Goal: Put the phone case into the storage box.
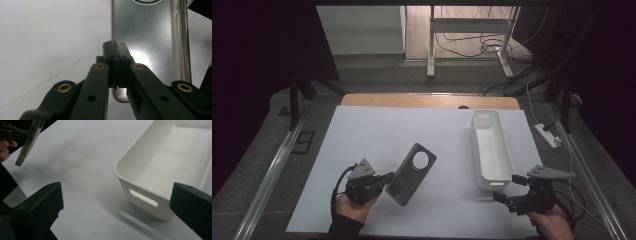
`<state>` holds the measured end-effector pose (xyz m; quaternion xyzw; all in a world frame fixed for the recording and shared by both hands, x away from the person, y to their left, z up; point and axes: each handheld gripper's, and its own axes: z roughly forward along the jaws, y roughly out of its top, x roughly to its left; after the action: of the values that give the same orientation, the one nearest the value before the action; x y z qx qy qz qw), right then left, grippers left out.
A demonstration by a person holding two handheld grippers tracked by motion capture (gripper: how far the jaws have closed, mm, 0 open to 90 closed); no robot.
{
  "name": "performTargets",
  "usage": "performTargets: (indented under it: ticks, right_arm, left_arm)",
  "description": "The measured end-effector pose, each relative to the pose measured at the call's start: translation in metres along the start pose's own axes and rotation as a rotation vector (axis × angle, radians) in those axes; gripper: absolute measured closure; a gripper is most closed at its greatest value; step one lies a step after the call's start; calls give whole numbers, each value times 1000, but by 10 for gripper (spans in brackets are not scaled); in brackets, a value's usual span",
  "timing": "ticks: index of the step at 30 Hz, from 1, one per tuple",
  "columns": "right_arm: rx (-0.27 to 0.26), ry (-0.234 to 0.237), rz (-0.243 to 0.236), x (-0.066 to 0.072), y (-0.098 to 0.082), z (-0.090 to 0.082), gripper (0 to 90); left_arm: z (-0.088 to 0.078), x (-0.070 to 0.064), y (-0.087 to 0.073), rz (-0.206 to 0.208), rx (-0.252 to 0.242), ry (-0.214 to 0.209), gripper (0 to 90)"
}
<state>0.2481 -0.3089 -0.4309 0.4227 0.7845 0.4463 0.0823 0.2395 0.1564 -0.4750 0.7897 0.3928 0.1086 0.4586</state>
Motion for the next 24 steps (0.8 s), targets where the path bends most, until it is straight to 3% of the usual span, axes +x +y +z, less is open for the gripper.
performTargets:
  ticks: [5, 24]
  right_arm:
    - [15, 24, 27, 1, 7, 6, 0]
    - [36, 105, 8, 18, 24, 33, 0]
  left_arm:
    - [0, -1, 0, 5, 3, -1, 892]
    - [3, -3, 1, 15, 2, -1, 892]
